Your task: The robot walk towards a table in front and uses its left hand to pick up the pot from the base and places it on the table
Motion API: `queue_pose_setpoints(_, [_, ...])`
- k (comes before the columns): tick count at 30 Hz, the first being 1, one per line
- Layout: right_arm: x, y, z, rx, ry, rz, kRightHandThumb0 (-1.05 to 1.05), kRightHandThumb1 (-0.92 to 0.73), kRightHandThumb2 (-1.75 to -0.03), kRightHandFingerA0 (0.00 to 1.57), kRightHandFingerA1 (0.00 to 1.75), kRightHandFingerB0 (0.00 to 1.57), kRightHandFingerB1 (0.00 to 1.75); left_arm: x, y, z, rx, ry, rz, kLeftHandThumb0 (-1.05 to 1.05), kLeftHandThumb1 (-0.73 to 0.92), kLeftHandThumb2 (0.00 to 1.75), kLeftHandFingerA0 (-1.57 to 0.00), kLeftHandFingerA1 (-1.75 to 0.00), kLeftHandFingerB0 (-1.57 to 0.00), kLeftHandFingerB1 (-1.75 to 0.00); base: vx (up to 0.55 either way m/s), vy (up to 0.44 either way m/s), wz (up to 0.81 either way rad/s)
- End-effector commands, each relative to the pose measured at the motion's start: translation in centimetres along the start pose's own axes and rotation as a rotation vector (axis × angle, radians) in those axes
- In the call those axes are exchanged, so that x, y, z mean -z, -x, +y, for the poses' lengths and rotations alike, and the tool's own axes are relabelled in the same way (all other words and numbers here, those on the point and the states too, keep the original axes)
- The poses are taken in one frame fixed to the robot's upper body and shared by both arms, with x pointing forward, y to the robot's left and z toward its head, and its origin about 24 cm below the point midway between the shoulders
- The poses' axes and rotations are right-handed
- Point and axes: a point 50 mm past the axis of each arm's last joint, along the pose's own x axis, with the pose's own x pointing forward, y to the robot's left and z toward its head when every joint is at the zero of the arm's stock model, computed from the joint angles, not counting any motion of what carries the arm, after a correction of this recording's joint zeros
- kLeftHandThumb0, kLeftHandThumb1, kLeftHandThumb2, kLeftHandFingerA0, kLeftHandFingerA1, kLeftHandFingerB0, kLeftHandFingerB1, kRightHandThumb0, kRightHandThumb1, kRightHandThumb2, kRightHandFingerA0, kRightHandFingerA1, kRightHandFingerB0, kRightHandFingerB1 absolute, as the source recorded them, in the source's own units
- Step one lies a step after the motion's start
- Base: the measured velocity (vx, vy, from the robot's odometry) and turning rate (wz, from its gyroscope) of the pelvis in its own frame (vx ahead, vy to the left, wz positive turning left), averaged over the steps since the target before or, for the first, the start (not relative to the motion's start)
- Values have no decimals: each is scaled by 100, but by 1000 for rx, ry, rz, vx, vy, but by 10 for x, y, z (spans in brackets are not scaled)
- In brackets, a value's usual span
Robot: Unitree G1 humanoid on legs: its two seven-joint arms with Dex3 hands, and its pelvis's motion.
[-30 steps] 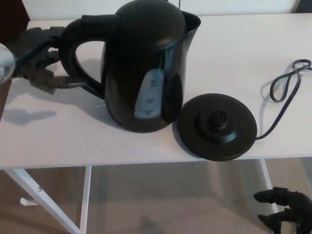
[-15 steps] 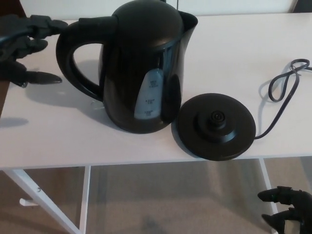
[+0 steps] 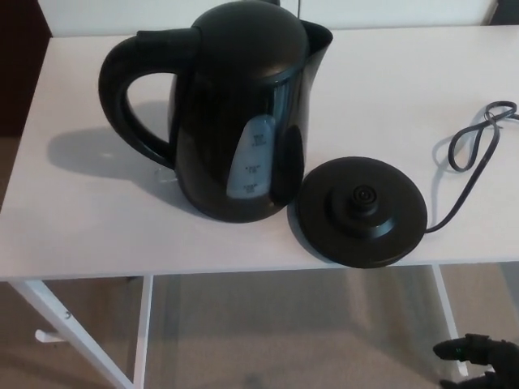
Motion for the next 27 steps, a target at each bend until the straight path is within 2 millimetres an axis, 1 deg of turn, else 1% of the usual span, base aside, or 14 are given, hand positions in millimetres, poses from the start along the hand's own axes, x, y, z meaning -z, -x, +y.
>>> queue_pose_setpoints(1, [37, 18, 7, 49, -72, 84, -34, -58, -57, 59, 50, 49, 44, 104, 70, -43, -142, 271, -21, -67, 41, 77, 0, -8, 0, -5, 0, 0, 0])
queue_pose_setpoints(4, [40, 19, 10, 68, -105, 107, -35, -58, -57, 56, 48, 47, 43, 129, 82, -78, -141, 393, -8, -67, 41, 77, 0, -10, 0, -6, 0, 0, 0])
queue_pose_setpoints(8, [44, 21, 10, 85, -119, 114, -35, -58, -57, 53, 47, 46, 43, 140, 86, -106, -138, 456, 21, -64, 41, 78, 0, -15, 0, -11, 0, 0, 0])
queue_pose_setpoints(11, [47, 24, 8, 112, -136, 107, -38, -60, -57, 50, 45, 41, 41, 148, 79, -132, -125, 478, 78, -56, 40, 76, 0, -22, 0, -15, 0, 0, 0])
queue_pose_setpoints(15, [45, 23, 6, 126, -169, 90, -36, -60, -57, 49, 46, 39, 40, 147, 67, -143, -91, 510, 119, -60, 41, 76, 0, -20, 0, -13, 0, 0, 2])
queue_pose_setpoints(18, [40, 21, 5, 129, -165, 70, -39, -60, -57, 50, 47, 39, 41, 149, 50, -150, -29, 607, 146, -56, 42, 77, 0, -22, 0, -17, 0, 0, 0])
queue_pose_setpoints(19, [39, 20, 5, 129, -157, 63, -40, -60, -57, 52, 48, 37, 40, 151, 41, -151, -17, 640, 162, -53, 57, 62, -1, -23, -1, -17, 0, 0, 0])
queue_pose_setpoints(20, [39, 20, 5, 130, -158, 62, -42, -60, -57, 52, 48, 36, 40, 151, 38, -152, -20, 664, 170, -53, 55, 58, -2, -24, -1, -22, 0, 0, 0])
queue_pose_setpoints(21, [39, 21, 5, 129, -160, 59, -42, -59, -57, 52, 47, 35, 40, 152, 32, -154, -27, 702, 186, -58, 41, 78, -2, -28, -2, -22, 0, 0, 0])
queue_pose_setpoints(22, [39, 21, 6, 129, -159, 56, -42, -59, -57, 52, 47, 35, 40, 152, 28, -154, -29, 710, 194, -58, 41, 78, -2, -28, -2, -22, 0, 0, 0])
queue_pose_setpoints(23, [39, 21, 7, 125, -167, 54, -42, -58, -57, 52, 47, 35, 40, 150, 19, -156, -36, 720, 196, -57, 57, 57, -6, -27, -3, -24, 0, 0, 0])
queue_pose_setpoints(24, [39, 20, 9, 121, -172, 55, -40, -58, -57, 52, 47, 34, 40, 148, 14, -157, -40, 728, 199, -56, 41, 79, 0, -31, -4, -26, 0, 0, 0])
queue_pose_setpoints(25, [39, 20, 12, 115, -178, 58, -40, -59, -57, 52, 47, 34, 39, 148, 11, -157, -44, 735, 207, -57, 53, 67, -6, -25, -6, -20, 0, 0, 0])
queue_pose_setpoints(27, [40, 21, 17, 104, -189, 62, -40, -59, -57, 51, 47, 34, 39, 151, 10, -158, -51, 738, 227, -57, 53, 65, -7, -24, -8, -20, 0, 0, 0])
